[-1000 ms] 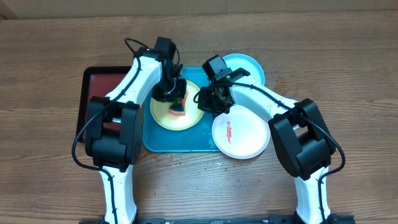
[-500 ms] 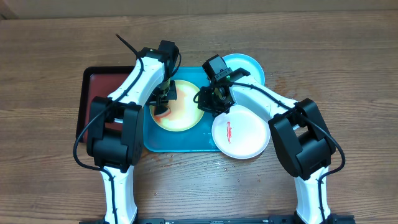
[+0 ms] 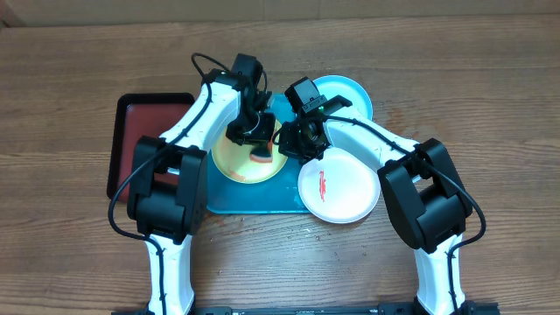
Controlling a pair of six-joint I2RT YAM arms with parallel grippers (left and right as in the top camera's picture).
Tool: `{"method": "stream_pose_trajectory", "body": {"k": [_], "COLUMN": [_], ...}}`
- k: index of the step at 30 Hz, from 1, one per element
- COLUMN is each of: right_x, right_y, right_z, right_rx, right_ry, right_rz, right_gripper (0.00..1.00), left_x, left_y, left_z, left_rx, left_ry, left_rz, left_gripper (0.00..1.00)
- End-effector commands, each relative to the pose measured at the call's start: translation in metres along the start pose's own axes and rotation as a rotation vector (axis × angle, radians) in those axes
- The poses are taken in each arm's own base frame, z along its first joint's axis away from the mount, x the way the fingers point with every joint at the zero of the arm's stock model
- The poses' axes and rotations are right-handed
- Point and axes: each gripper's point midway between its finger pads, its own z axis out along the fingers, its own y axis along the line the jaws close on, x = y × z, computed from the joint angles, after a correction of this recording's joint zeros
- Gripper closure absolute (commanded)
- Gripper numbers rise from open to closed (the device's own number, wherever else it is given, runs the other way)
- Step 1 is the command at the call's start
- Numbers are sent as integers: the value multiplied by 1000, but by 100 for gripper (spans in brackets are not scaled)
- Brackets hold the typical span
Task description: Clean dirty plates on tray and stack at the side
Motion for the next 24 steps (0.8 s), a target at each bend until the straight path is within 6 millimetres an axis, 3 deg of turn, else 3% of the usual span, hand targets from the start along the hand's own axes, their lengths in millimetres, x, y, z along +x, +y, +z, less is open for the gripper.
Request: {"method": "stream_pose_trajectory", "body": {"k": [1,2,8,10,11,15,19,24], "right_x": [-1,0,0,-1,-1,-4,-17,-27], "right_y": [-12,-12,-13,-12,-11,-2,3,18], "right_z": [8,8,8,7,5,-12,-42,-85], "right_rx": [33,35,36,34,34,46,117,214], "right_ry": [9,12,12,10,11,10,-57,-177], "right_rz": [16,18,-5,-13,-13,-70,-88,-133], "right_gripper": [96,96,96,96,96,96,96,96], "left_x": [-22,-29,-49,-55,-55,-35,-15,-4], "left_y": [42,56,69,71,72,75,75,85], "left_z": [-11,-20,-79,-121,-143,-192,-209,-211], "left_rx": [-220,-278,-262,-231,-218,-219,-231,-223], "left_ry": [-118,-150,-181,-201,-209,-176,-119,-75], "left_rz": [-122,-169,-229,-260,-270,-285,-233,-222], "left_gripper": [96,96,96,96,96,96,96,96]}}
